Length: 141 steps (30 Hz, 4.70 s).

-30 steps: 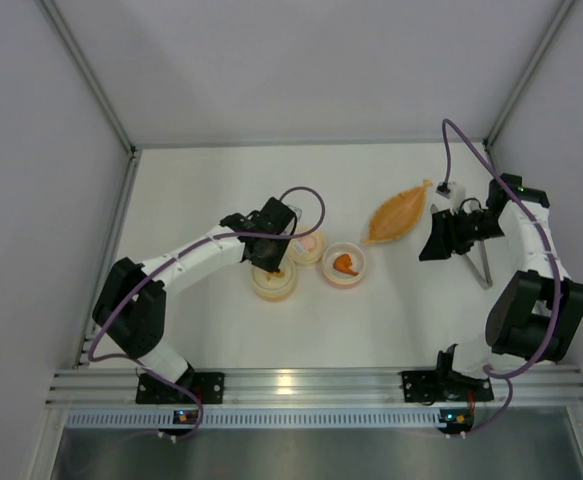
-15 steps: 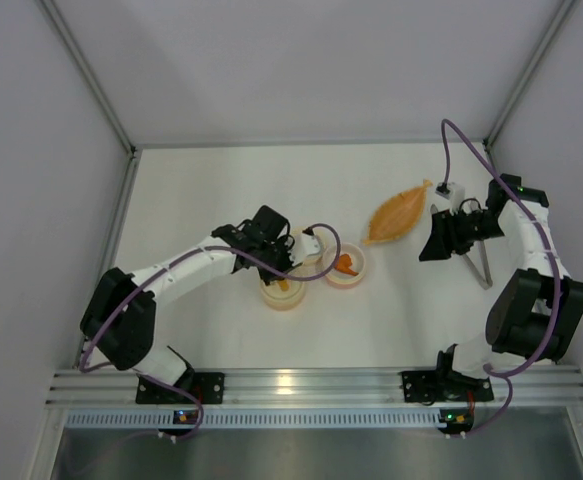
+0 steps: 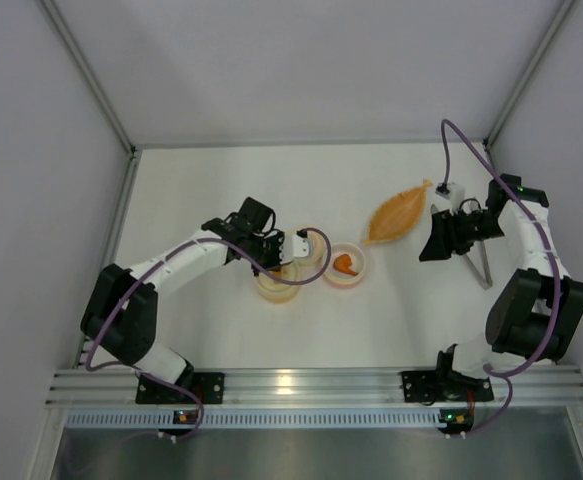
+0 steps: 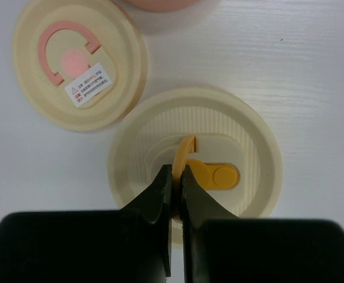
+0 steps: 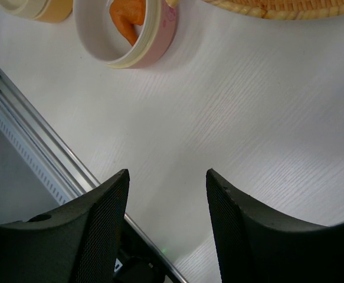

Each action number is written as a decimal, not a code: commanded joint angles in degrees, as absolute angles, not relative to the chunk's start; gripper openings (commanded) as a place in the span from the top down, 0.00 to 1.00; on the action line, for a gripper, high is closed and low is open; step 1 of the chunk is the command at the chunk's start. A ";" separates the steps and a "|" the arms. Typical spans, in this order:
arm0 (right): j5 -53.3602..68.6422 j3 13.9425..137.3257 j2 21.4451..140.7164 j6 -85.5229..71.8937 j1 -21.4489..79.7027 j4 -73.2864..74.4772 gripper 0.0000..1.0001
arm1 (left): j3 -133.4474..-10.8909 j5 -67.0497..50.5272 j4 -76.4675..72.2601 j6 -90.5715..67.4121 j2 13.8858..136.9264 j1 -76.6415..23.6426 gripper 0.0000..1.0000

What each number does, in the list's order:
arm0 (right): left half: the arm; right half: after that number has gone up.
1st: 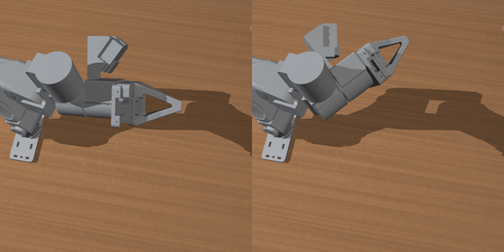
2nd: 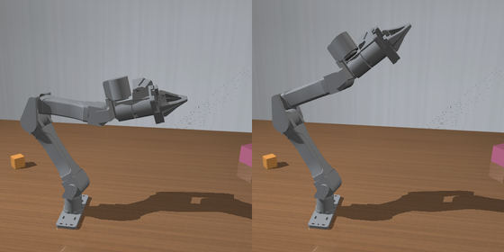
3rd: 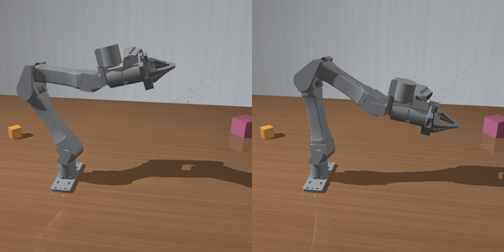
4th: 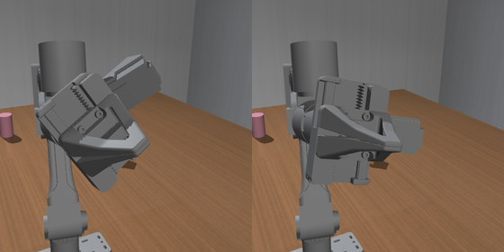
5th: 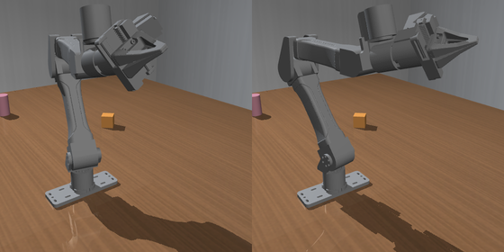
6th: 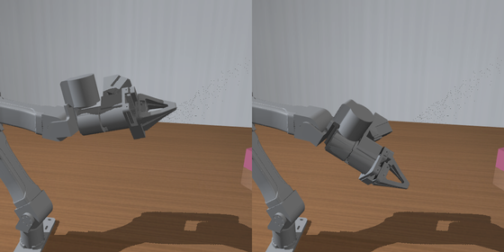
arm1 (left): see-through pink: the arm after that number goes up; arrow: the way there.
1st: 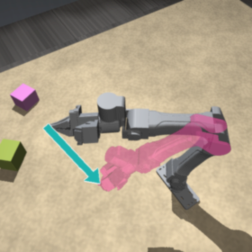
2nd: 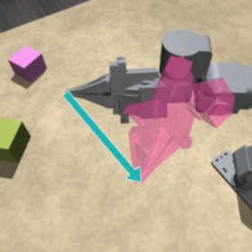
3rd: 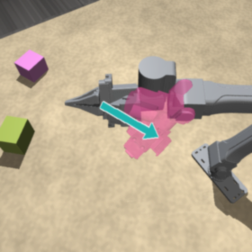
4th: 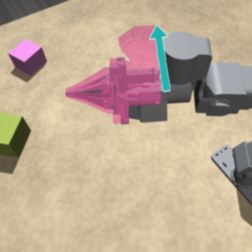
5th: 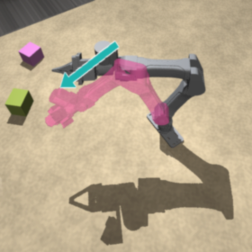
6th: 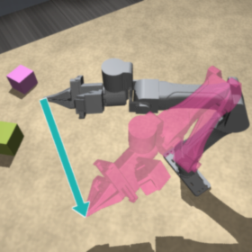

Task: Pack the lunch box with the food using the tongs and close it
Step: Close the box lid on the packing box, then move the box lid to the center of the board.

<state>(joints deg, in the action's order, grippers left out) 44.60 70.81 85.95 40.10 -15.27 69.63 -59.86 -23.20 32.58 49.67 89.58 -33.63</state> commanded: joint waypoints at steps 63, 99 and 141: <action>48.43 74.00 87.36 41.40 -15.73 70.49 0.44 | -90.26 -39.45 59.29 33.22 98.42 -7.65 0.84; 48.69 72.77 86.84 43.15 -15.73 71.63 0.44 | -95.18 -52.30 58.81 23.65 117.26 3.43 0.94; 48.43 76.64 90.97 42.89 -16.52 73.91 0.11 | -130.69 -40.35 81.74 88.86 143.52 -29.27 0.43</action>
<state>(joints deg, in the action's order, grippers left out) 47.22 73.69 90.65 40.95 -15.68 71.11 -128.77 -40.47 75.16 84.77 142.34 -29.28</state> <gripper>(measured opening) 0.888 0.576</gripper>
